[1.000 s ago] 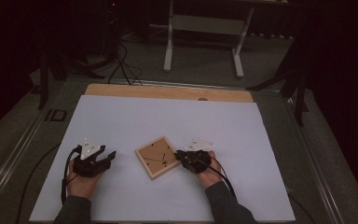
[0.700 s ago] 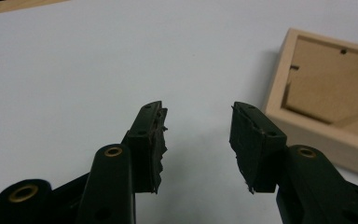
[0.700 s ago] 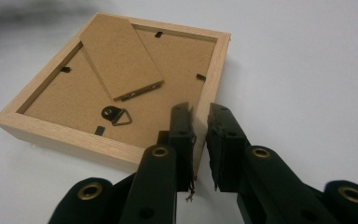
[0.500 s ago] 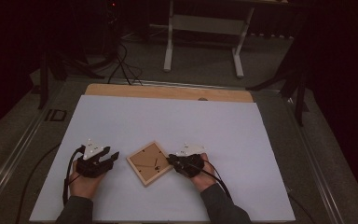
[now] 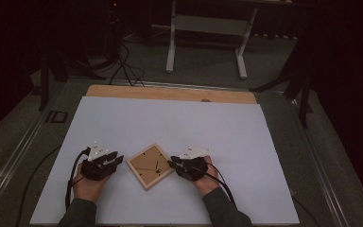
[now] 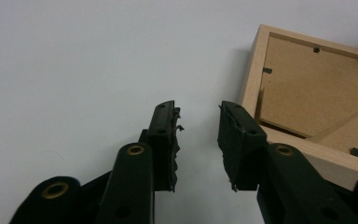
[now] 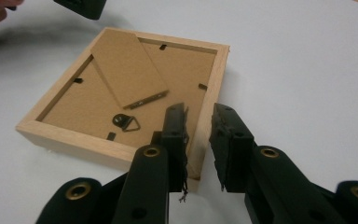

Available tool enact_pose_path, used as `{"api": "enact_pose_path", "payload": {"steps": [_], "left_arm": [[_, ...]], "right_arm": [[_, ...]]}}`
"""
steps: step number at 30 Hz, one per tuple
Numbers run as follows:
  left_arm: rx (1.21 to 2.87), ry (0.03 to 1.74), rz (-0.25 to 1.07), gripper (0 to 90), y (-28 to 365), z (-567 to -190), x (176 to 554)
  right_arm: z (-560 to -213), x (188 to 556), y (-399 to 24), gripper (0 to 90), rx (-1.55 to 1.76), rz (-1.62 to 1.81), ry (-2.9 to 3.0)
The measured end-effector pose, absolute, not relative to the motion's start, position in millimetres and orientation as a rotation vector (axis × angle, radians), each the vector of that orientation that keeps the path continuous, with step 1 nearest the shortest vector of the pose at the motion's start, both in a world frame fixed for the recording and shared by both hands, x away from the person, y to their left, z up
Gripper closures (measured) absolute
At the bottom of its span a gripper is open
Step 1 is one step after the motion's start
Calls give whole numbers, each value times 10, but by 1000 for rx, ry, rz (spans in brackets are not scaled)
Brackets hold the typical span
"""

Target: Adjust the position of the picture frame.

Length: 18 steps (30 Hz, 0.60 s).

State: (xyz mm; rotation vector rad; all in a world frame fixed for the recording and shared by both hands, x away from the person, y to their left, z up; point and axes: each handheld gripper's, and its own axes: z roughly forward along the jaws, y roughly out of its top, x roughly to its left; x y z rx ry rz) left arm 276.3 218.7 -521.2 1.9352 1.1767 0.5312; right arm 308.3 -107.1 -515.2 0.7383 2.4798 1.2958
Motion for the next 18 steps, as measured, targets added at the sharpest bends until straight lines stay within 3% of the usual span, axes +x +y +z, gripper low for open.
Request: {"api": "enact_pose_path", "payload": {"steps": [9, 18], "left_arm": [[1974, 1163, 551, 897, 2126, -5240, 2773], [2007, 1152, 543, 897, 2044, -5283, 2798]], "right_arm": [[-5141, 2917, -1072, 882, 683, 1246, 2531], [-5195, 2819, -1036, 896, 614, 1189, 2604]]}}
